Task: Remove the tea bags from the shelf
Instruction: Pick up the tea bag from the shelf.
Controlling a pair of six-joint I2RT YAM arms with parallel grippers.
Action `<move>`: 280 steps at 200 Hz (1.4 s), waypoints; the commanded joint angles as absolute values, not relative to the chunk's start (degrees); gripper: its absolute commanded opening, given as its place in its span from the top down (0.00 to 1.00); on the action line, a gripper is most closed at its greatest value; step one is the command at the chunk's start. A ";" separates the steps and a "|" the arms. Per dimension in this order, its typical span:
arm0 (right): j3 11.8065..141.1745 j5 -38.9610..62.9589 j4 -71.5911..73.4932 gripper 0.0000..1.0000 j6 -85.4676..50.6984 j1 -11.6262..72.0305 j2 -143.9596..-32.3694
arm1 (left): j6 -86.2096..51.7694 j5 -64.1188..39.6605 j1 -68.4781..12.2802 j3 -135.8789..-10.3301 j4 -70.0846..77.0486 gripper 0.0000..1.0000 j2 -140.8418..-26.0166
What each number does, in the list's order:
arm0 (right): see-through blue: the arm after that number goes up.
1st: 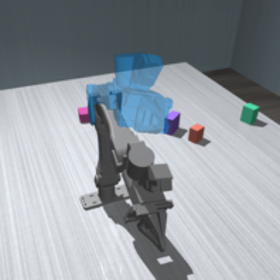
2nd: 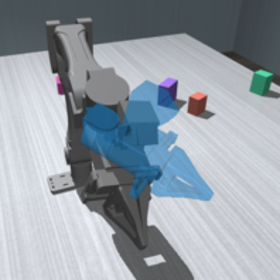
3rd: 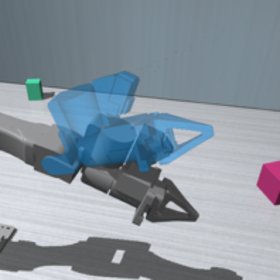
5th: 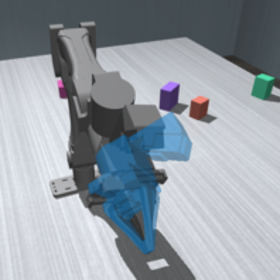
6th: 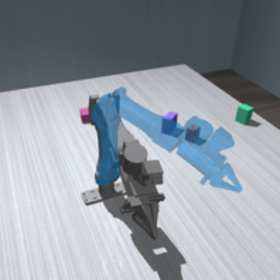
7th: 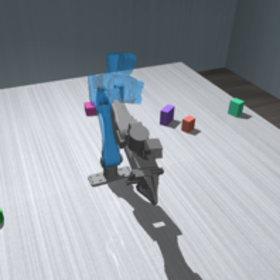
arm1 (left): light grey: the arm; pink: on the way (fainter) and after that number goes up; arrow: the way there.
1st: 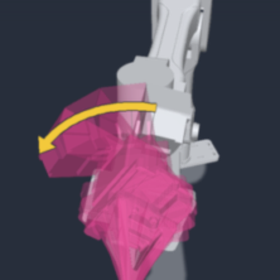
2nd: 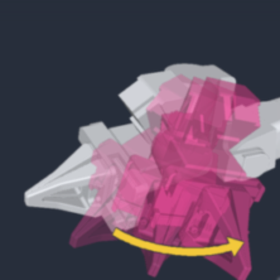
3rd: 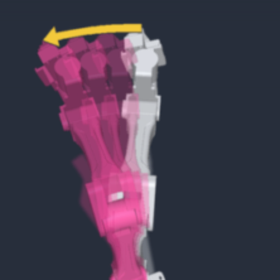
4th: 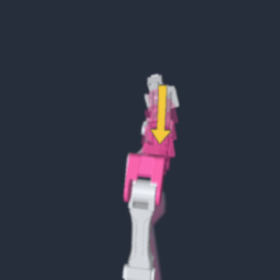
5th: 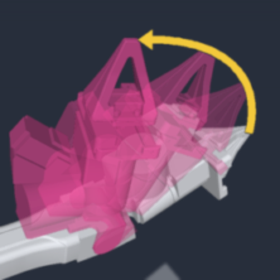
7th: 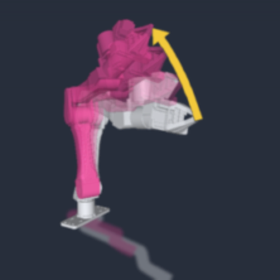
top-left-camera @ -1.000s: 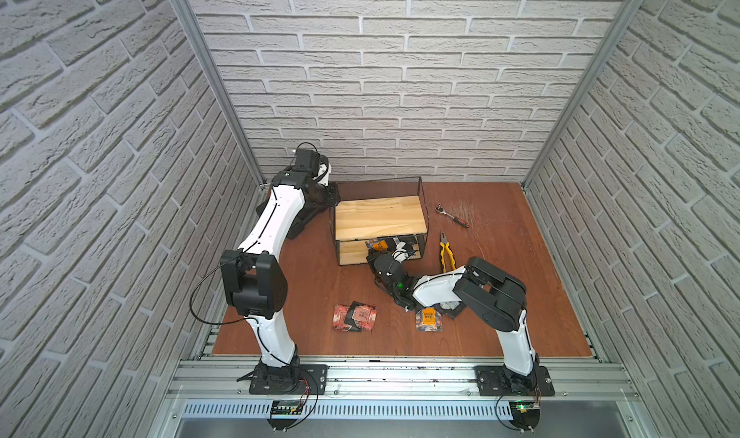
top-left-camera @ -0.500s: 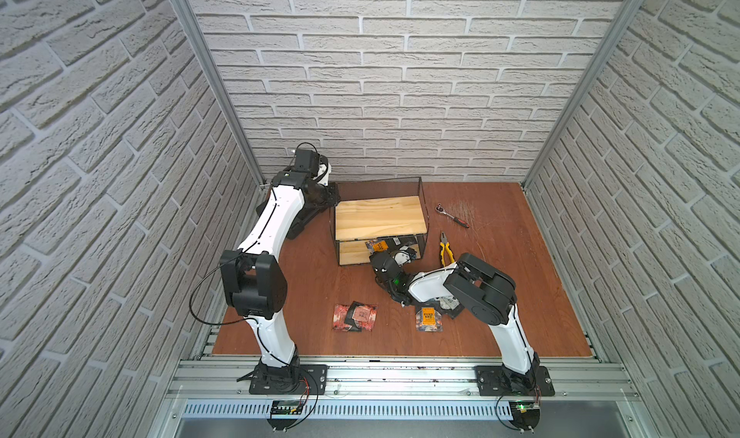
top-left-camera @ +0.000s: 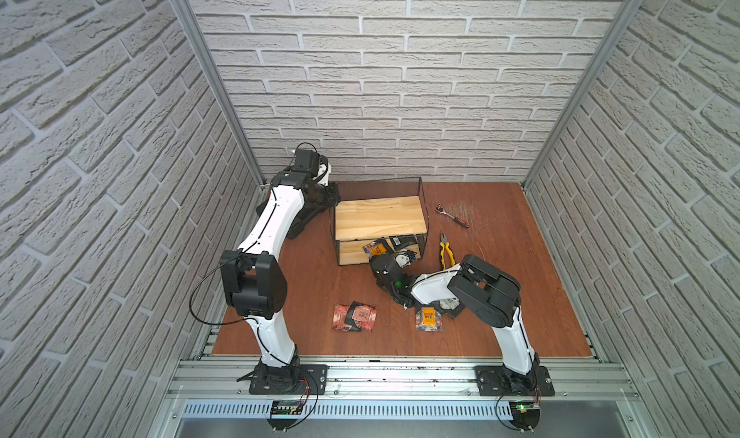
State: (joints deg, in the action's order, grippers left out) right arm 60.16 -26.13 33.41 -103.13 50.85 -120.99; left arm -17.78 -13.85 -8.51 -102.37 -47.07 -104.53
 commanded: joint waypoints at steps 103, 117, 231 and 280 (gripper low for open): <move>53.30 -18.54 25.13 0.61 -100.59 51.59 -105.40 | -16.26 -10.72 -6.61 -100.08 -49.90 0.69 -104.06; 51.27 -18.00 24.41 0.53 -100.53 51.75 -104.06 | -16.19 -10.72 -6.59 -100.16 -49.91 0.69 -104.07; 56.04 -18.04 33.05 0.49 -103.04 51.42 -118.46 | -19.98 -9.67 -8.17 -98.83 -49.50 0.69 -103.65; 55.63 -21.69 33.28 0.61 -104.94 50.54 -119.88 | -21.36 -9.12 -8.70 -98.24 -49.12 0.70 -102.84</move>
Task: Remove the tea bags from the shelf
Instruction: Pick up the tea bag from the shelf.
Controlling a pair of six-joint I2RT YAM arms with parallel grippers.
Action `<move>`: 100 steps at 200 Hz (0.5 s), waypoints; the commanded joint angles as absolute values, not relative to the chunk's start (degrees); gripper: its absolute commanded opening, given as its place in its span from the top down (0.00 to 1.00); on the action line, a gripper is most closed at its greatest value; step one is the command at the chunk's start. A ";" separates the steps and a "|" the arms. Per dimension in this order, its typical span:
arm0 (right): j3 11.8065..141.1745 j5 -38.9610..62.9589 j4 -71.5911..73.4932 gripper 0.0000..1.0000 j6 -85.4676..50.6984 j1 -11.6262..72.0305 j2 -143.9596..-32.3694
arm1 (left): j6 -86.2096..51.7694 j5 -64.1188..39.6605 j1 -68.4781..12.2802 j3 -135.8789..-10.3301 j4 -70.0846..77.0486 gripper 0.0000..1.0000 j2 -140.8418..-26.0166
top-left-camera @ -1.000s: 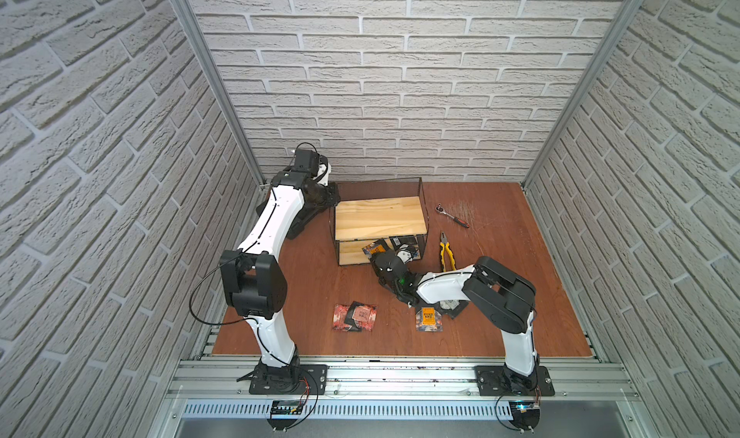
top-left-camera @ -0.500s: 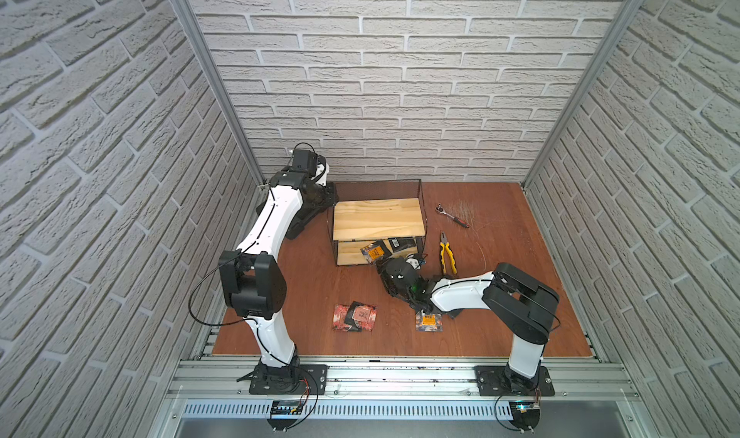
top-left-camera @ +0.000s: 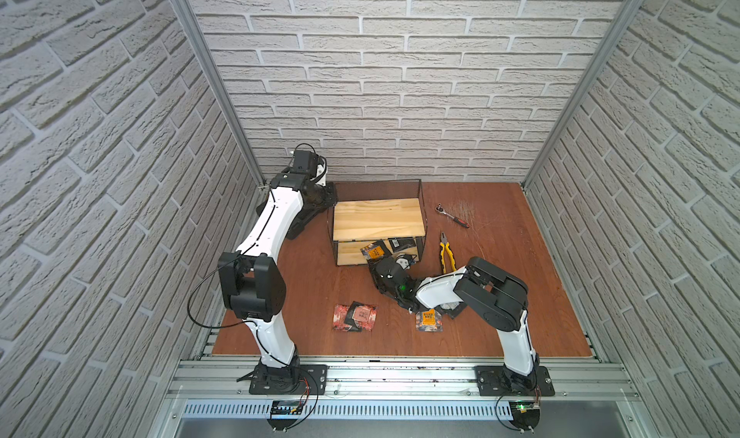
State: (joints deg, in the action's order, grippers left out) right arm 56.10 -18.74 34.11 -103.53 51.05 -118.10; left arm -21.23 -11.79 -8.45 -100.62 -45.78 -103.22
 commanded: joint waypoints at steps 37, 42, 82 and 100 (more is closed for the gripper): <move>56.72 -22.02 33.18 0.68 -105.37 50.19 -121.14 | -21.83 -9.58 -8.75 -97.52 -48.82 0.70 -102.58; 56.82 -22.02 33.21 0.69 -105.54 50.09 -121.32 | -21.84 -9.57 -8.71 -97.42 -48.72 0.70 -102.55; 57.40 -21.25 34.28 0.85 -105.60 50.09 -121.70 | -21.80 -9.67 -8.61 -96.95 -48.76 0.70 -102.55; 56.81 -21.19 34.93 0.96 -105.58 50.07 -120.63 | -21.87 -9.58 -8.53 -96.78 -48.81 0.70 -102.40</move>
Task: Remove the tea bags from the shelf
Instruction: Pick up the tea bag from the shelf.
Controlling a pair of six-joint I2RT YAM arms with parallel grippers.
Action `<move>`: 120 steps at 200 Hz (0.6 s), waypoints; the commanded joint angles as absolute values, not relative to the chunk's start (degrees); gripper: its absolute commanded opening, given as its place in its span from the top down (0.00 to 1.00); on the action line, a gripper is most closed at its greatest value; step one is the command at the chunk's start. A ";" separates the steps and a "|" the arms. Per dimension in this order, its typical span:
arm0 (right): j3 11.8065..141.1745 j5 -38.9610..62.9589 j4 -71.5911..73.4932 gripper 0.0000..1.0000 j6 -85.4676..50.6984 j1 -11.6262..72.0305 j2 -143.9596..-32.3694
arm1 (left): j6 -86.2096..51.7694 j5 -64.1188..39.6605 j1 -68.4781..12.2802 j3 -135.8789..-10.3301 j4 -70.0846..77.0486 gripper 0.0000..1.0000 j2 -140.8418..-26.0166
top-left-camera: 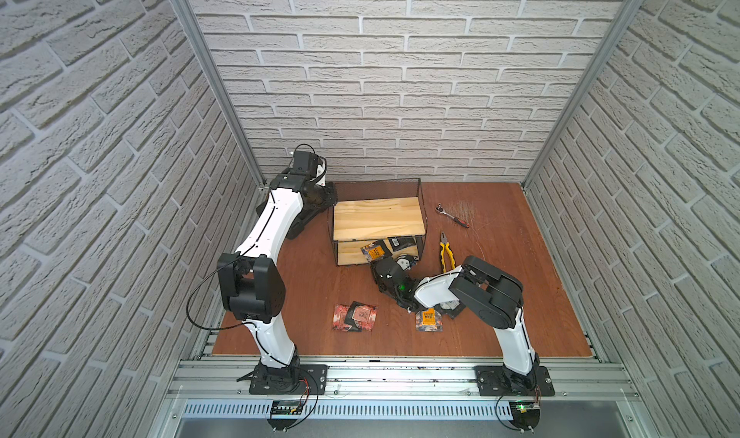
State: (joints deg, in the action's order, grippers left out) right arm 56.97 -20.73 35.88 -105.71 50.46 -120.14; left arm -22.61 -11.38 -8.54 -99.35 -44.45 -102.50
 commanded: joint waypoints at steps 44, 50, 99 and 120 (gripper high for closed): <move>56.78 -19.46 33.05 0.97 -103.03 50.36 -115.60 | -23.79 -9.45 -8.25 -96.42 -48.42 0.70 -102.39; 56.59 -19.28 32.74 0.97 -102.67 50.52 -114.68 | -23.97 -9.41 -8.24 -96.42 -48.39 0.70 -102.39; 54.38 -16.26 24.32 0.97 -99.27 51.09 -103.41 | -24.43 -9.73 -8.22 -96.61 -48.51 0.71 -102.55; 51.80 -13.39 22.02 0.97 -98.55 51.07 -99.31 | -24.52 -9.96 -8.26 -96.79 -48.54 0.71 -102.61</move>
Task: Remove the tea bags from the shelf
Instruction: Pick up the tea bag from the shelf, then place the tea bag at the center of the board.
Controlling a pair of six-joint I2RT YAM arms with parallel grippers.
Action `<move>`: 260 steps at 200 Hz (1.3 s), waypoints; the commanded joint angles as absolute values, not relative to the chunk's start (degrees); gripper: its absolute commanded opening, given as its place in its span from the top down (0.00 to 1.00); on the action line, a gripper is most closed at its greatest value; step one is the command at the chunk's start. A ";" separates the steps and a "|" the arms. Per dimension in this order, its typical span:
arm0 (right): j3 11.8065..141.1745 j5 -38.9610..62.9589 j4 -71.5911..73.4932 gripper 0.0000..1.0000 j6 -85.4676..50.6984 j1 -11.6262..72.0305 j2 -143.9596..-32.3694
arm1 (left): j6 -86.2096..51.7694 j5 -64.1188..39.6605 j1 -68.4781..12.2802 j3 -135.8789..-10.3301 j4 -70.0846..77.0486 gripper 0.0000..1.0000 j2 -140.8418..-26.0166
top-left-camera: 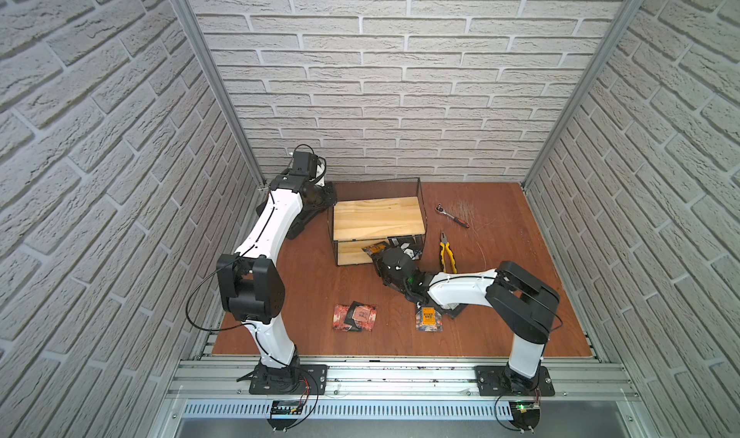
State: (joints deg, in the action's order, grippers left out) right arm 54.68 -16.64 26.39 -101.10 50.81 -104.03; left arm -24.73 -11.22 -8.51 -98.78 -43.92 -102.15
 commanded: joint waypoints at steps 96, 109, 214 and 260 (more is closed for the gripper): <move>47.39 9.09 12.28 0.97 -81.24 51.22 -86.53 | -24.87 -10.52 -8.42 -97.39 -48.78 0.71 -102.69; 47.29 11.99 11.80 0.97 -79.58 51.74 -86.63 | -24.95 -10.63 -8.42 -97.43 -48.77 0.71 -102.69; 58.02 21.26 0.98 0.97 -71.46 57.37 -99.49 | -25.04 -10.73 -8.52 -97.83 -49.27 0.71 -102.94; 57.94 19.93 1.25 0.97 -73.13 57.38 -102.05 | -24.75 -10.66 -8.44 -98.15 -49.72 0.71 -102.98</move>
